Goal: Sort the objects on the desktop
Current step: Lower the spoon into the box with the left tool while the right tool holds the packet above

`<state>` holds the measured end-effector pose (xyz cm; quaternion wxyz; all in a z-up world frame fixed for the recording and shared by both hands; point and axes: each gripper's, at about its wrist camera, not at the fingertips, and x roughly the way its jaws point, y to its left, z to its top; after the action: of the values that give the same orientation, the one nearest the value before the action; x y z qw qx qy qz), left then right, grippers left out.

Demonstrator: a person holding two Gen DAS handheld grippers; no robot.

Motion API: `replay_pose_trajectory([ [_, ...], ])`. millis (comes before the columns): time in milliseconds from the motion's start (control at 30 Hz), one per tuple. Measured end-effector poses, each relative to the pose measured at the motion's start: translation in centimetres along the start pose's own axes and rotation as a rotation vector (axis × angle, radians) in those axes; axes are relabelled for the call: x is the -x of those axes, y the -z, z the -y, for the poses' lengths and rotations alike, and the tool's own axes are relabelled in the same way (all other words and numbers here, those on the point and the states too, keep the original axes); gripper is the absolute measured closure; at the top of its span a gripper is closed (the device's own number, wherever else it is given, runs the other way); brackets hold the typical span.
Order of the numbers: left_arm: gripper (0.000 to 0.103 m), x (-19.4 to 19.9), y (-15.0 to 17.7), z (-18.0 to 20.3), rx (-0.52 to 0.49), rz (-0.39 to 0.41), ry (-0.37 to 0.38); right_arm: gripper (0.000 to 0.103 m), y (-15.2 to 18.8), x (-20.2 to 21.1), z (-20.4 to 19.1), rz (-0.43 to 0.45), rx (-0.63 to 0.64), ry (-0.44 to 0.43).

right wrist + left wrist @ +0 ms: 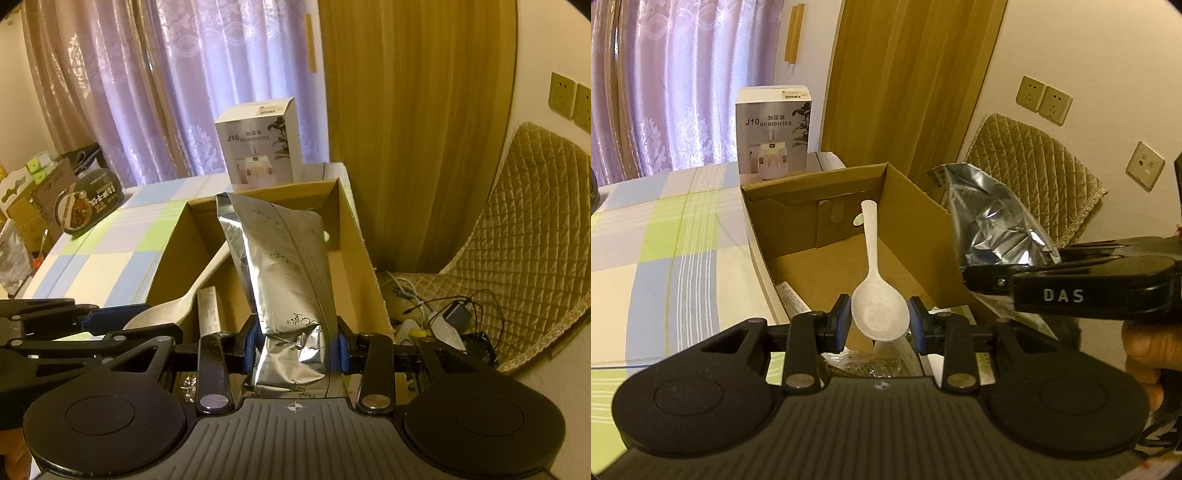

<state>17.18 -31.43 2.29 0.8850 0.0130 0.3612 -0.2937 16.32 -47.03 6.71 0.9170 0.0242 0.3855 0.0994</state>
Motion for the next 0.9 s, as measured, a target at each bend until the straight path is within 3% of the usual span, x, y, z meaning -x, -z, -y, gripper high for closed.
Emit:
replay_pose_trajectory([
  [900,0.075,-1.7,-0.3,-0.6,-0.032,0.005,-0.064,0.066,-0.3,-1.0,-0.4,-0.010,0.007,0.005],
])
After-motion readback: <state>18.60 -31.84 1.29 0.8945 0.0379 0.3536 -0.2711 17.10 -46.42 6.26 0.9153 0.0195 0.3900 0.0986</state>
